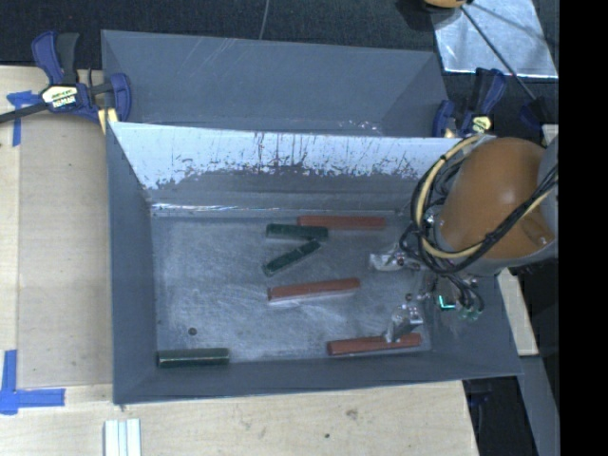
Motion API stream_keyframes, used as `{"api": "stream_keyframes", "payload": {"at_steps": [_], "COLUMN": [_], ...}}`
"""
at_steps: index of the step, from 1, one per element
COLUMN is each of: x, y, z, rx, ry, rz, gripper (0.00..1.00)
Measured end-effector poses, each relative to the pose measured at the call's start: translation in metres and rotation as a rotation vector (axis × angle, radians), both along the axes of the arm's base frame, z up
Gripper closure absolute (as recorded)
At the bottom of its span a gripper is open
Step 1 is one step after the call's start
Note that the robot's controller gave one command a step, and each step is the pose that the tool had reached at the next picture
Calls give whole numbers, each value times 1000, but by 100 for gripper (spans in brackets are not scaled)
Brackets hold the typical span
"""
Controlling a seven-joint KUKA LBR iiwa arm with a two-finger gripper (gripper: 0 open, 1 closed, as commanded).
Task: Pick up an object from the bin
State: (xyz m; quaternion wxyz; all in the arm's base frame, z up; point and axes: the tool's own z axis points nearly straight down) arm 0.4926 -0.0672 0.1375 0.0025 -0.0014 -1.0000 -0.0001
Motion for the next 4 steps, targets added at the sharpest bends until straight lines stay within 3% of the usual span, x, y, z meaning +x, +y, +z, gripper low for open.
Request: {"api": "stream_keyframes", "payload": {"at_steps": [1,2,3,4], "x": [2,42,42,52], "y": [0,46,46,36], "z": [3,-60,-60,111], "rx": [-1,-1,-1,-2], "ry": [-8,-28,-29,-18], "rz": [3,-47,-47,10], "gripper": [0,100,100,100]}}
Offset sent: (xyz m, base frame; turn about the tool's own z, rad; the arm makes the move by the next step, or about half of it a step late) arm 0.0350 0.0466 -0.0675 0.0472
